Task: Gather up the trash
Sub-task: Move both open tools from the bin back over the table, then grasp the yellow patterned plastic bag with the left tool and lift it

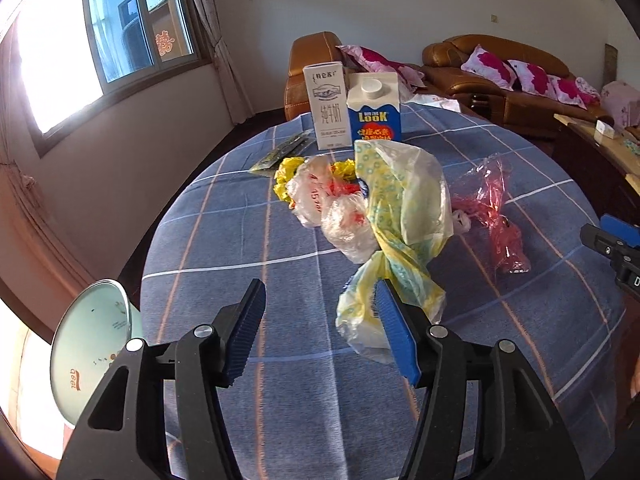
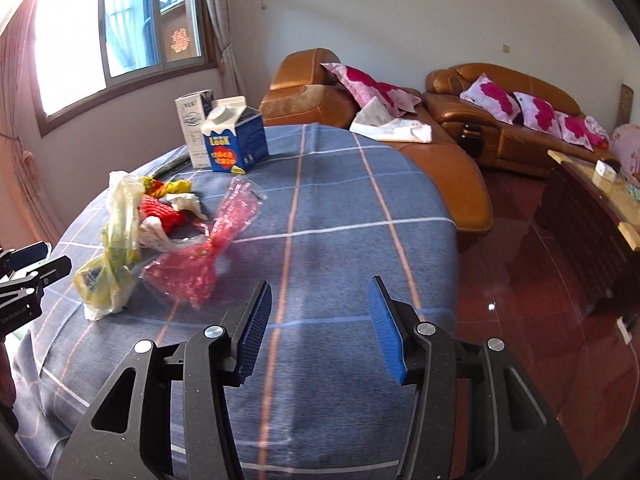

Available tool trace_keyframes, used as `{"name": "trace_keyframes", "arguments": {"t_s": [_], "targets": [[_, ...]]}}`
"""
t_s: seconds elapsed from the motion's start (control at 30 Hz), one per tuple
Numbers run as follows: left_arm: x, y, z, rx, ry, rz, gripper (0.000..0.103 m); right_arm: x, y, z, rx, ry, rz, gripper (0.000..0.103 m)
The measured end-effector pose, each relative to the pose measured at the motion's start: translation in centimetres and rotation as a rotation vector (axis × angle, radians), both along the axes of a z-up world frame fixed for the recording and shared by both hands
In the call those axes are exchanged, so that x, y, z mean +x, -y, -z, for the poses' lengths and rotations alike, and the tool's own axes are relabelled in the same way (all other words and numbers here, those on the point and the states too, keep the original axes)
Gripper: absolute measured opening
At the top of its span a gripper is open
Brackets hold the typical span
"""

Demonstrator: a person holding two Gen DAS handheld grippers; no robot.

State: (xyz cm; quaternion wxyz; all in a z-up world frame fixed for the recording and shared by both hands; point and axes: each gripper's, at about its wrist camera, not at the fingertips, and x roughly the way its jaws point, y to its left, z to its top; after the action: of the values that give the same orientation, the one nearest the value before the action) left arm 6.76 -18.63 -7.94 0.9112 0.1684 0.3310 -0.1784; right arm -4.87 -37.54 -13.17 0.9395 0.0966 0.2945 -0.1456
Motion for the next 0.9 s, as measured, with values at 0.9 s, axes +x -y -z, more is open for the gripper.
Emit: {"name": "trace_keyframes", "arguments": {"t_s": [0.9], "targets": [[-1.6, -5.4, -1.8, 0.072, 0.088, -0.023, 0.024, 0.0, -1.4, 0.5, 0.059, 0.026, -0.039, 0.054]]}}
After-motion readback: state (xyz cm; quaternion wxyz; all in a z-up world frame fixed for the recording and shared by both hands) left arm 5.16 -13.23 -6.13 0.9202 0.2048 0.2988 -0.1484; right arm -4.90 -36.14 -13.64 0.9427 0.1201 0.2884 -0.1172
